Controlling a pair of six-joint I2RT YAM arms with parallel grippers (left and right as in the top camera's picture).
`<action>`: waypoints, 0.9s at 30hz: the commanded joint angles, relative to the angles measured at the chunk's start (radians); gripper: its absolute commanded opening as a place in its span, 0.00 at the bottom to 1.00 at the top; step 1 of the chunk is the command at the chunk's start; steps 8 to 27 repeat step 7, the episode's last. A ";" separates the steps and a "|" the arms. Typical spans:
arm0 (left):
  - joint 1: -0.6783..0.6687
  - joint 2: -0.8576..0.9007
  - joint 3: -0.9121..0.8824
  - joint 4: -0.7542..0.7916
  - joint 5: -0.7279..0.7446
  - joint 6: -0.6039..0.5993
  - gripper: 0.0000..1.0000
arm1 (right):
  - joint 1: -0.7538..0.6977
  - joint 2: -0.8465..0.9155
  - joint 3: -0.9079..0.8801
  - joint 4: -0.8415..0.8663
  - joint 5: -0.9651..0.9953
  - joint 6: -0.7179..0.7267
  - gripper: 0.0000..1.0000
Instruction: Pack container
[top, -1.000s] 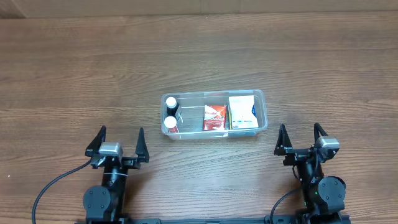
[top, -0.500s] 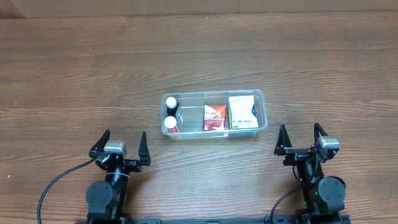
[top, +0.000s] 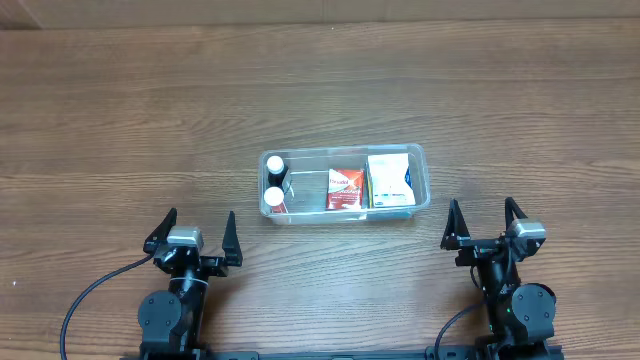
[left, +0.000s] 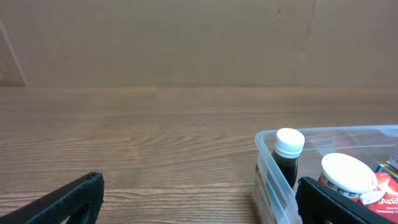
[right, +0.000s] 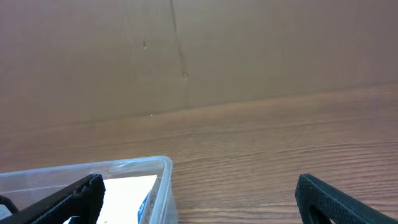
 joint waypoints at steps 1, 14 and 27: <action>0.008 -0.003 -0.003 0.000 0.011 0.026 1.00 | -0.005 -0.008 -0.010 0.005 0.007 -0.003 1.00; 0.008 -0.003 -0.003 0.000 0.011 0.026 1.00 | -0.005 -0.008 -0.010 0.005 0.006 -0.003 1.00; 0.008 -0.003 -0.003 0.000 0.011 0.026 1.00 | -0.005 -0.008 -0.010 0.005 0.006 -0.003 1.00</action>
